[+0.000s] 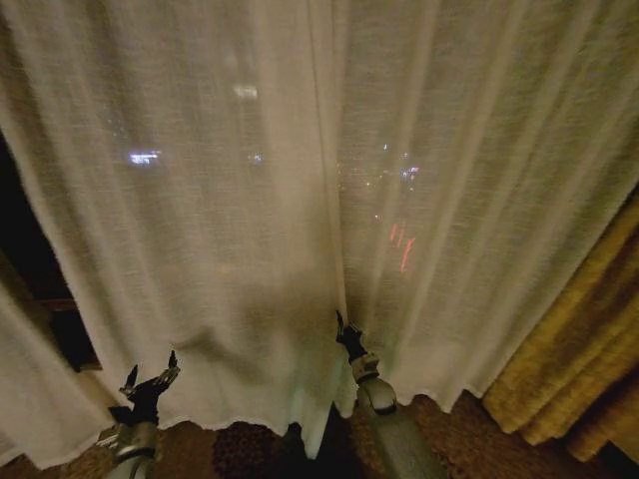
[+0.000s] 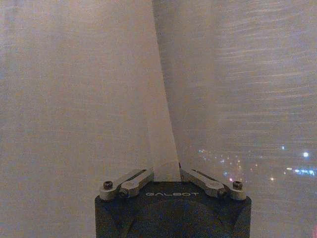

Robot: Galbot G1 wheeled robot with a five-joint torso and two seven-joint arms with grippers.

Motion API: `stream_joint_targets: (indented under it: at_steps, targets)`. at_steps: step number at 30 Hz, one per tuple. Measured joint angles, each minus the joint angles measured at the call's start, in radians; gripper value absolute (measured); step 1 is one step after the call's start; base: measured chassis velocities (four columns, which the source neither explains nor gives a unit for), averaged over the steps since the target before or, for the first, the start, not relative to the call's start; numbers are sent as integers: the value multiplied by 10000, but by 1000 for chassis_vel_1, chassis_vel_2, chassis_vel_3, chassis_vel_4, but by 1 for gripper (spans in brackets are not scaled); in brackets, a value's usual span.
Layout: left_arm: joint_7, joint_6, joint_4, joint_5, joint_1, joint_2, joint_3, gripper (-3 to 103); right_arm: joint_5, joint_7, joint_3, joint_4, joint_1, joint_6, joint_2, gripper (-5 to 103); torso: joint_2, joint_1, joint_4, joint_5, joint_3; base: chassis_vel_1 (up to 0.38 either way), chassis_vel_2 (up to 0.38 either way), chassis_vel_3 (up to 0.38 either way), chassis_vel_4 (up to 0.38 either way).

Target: Open the curtains by pulling them apart, changing their state from closed to fully open.

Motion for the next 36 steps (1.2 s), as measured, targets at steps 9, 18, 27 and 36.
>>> stream_joint_targets:
  at_steps: [9, 18, 27, 36]
  targets:
    - [1, 0, 0, 0, 0, 0, 1, 100, -3, -29, 12, 21, -25, 23, -9, 0, 0, 0, 0, 0, 0, -361, -359, 357, 358]
    - [0, 0, 0, 0, 0, 0, 0, 100, -6, -58, 11, 36, -48, 43, -18, 0, 0, 1, 0, 0, 0, -360, -346, 357, 353]
    - [0, 0, 0, 0, 0, 0, 0, 100, -4, -96, 4, 48, -39, 57, -26, 0, 1, -3, 0, -4, -1, -345, -363, 340, 367]
    - [0, 0, 0, 0, 0, 0, 0, 100, 10, -73, -19, 47, -37, 156, -23, 0, 1, -1, 1, 1, 1, -350, -338, 347, 355]
